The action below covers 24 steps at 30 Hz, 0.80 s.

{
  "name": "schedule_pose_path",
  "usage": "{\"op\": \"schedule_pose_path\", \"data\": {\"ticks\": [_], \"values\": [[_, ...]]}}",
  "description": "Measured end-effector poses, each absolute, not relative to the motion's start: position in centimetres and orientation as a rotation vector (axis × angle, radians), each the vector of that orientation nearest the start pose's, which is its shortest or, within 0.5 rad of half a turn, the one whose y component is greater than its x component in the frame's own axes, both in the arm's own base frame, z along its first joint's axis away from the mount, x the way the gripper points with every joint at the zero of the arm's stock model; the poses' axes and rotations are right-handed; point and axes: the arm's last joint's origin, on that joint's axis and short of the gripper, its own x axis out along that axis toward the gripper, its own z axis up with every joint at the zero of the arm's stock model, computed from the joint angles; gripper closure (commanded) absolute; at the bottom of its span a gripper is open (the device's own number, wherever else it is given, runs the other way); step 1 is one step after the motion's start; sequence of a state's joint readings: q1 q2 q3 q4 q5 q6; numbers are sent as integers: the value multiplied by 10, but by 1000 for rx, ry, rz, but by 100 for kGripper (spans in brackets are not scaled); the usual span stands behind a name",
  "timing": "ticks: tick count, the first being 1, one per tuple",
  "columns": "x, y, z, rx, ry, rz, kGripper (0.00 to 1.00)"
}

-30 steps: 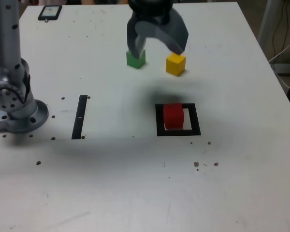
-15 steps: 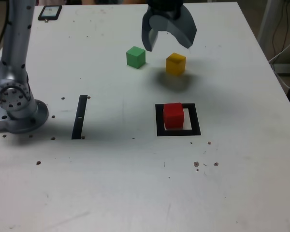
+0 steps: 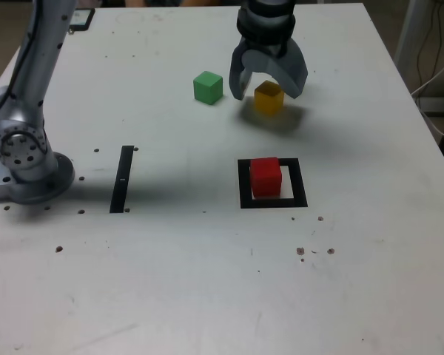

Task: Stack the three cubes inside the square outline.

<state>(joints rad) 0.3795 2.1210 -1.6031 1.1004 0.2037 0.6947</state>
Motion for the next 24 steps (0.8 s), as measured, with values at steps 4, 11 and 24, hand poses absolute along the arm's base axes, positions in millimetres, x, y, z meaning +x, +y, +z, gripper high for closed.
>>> {"op": "schedule_pose_path", "data": {"ticks": [4,11,24], "values": [[367,160,216,373,1702,-135,10],[372,163,201,379,1705,-139,16],[370,156,202,403,1683,-153,48]]}}
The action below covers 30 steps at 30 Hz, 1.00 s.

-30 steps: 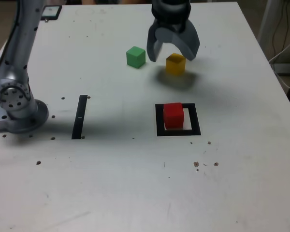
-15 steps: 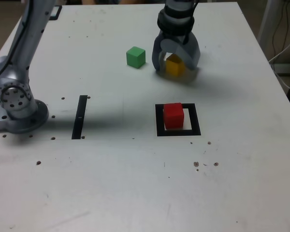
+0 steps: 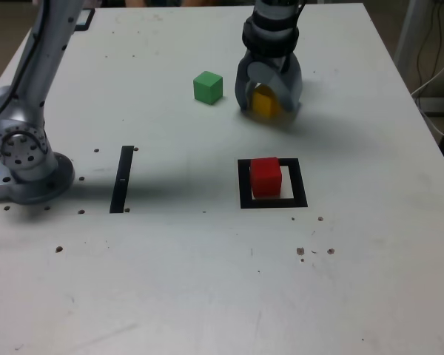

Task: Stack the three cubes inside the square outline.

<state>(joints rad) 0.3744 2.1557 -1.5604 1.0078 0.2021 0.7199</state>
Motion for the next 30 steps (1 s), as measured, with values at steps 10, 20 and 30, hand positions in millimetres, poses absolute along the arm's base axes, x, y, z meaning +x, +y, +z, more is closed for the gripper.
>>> {"op": "schedule_pose_path", "data": {"ticks": [10,20,30], "values": [[366,148,205,423,1653,-194,56],[365,144,213,418,1619,-212,69],[352,107,257,402,1577,-227,76]]}}
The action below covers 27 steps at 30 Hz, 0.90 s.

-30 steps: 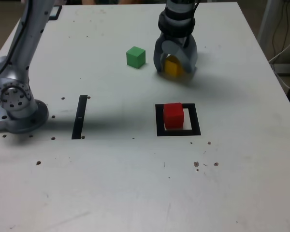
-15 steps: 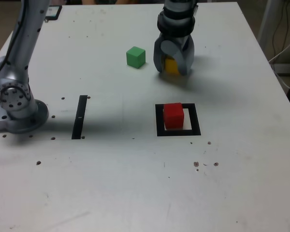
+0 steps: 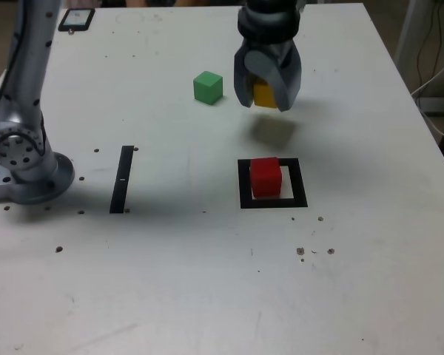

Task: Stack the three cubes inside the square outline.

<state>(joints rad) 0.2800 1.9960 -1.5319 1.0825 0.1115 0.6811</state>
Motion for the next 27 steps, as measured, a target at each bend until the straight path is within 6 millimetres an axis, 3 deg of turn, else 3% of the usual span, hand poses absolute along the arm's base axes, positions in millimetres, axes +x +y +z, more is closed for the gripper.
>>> {"op": "schedule_pose_path", "data": {"ticks": [6,14,20,27], "values": [[335,70,290,389,1560,-180,79],[324,28,308,348,1610,-174,81],[315,-4,337,260,1590,-126,81],[311,-23,330,227,1622,-83,82]]}}
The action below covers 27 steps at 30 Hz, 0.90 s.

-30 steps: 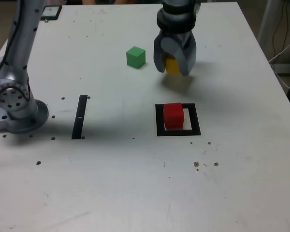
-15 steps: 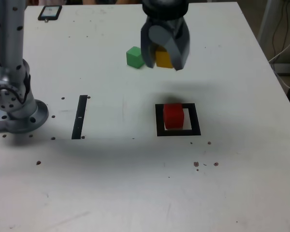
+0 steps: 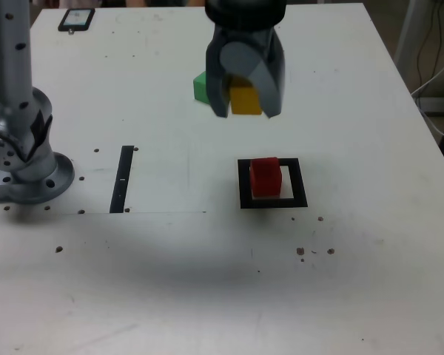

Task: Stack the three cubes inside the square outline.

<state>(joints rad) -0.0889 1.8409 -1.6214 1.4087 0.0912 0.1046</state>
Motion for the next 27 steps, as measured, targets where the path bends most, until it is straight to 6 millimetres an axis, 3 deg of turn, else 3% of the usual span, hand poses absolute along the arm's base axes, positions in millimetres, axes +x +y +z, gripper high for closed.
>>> {"op": "schedule_pose_path", "data": {"ticks": [12,19,27], "values": [[312,-38,309,200,1639,-101,83],[342,-44,285,200,1660,-96,82],[349,-50,271,172,1687,-38,82]]}}
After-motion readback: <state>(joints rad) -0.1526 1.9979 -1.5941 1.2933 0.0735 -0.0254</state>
